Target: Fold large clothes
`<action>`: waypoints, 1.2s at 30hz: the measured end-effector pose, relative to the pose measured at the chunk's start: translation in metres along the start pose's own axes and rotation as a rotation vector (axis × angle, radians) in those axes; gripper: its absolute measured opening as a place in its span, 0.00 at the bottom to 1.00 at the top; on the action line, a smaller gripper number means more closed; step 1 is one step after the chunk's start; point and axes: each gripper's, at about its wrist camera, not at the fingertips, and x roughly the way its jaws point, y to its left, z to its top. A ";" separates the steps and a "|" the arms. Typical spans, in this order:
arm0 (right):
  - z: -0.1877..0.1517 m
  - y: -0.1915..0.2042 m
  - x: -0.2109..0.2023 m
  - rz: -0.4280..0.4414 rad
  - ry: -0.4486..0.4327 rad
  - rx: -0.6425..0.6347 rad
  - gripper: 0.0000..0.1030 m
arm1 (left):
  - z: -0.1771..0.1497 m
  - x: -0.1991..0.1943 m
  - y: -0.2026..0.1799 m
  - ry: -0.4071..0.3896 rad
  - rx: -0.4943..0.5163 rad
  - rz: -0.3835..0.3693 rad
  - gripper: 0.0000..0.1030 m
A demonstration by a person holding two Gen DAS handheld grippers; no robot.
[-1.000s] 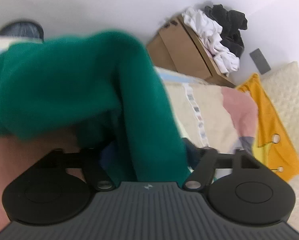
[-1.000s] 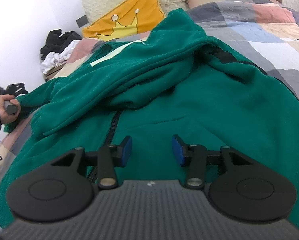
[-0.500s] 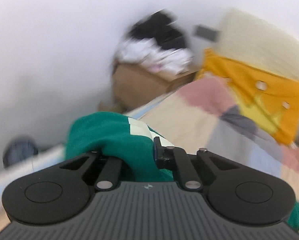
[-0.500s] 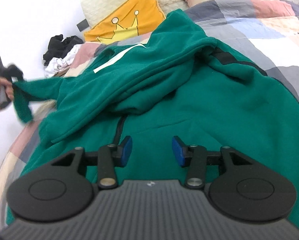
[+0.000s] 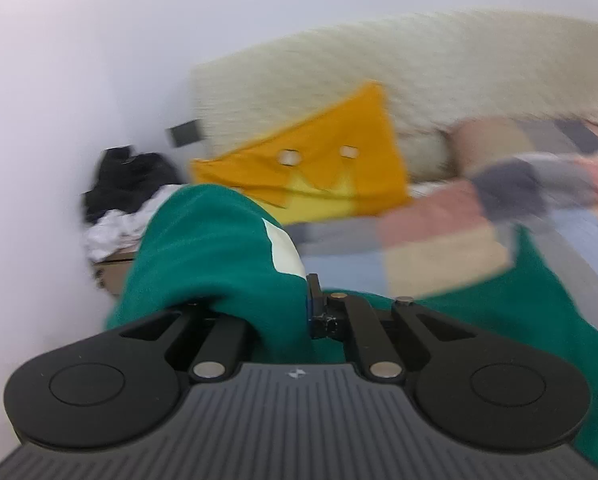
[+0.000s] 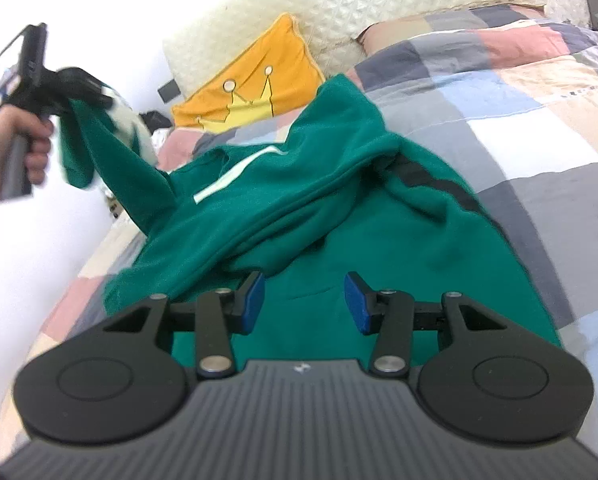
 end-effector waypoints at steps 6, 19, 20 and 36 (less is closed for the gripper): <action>0.008 -0.021 -0.021 0.004 -0.035 0.050 0.46 | -0.050 -0.010 -0.104 0.065 0.026 -0.108 0.08; 0.012 -0.080 -0.044 -0.067 -0.096 0.159 0.47 | -0.154 0.021 -0.207 0.185 0.042 -0.108 0.13; 0.012 -0.082 -0.043 -0.066 -0.100 0.165 0.47 | -0.151 0.022 -0.206 0.192 0.030 -0.123 0.23; -0.002 -0.059 -0.051 -0.027 -0.127 0.073 0.48 | -0.178 -0.146 -0.144 0.163 -0.130 -0.279 0.63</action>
